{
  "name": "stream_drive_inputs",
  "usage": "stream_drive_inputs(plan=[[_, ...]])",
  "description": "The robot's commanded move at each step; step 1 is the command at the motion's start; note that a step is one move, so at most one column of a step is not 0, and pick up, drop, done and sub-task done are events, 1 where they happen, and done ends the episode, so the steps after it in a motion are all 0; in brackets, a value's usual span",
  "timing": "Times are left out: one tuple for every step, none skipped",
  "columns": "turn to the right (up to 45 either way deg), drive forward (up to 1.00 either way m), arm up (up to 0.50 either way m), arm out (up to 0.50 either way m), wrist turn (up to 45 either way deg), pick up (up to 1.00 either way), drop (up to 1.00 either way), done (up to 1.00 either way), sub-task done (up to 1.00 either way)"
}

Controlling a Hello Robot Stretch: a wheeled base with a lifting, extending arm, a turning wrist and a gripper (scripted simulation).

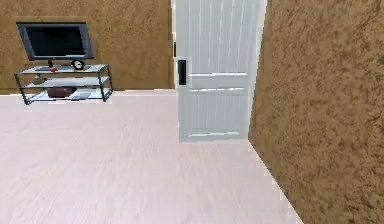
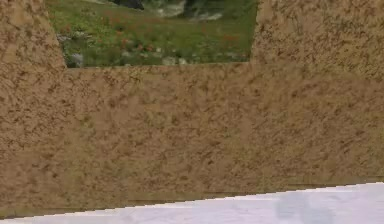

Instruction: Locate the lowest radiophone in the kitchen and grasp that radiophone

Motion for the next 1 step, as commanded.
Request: stream_drive_inputs(plan=[[-18.0, 0.0, 0.0, 0.0, 0.0, 0.0, 0.0, 0.0, 0.0]])
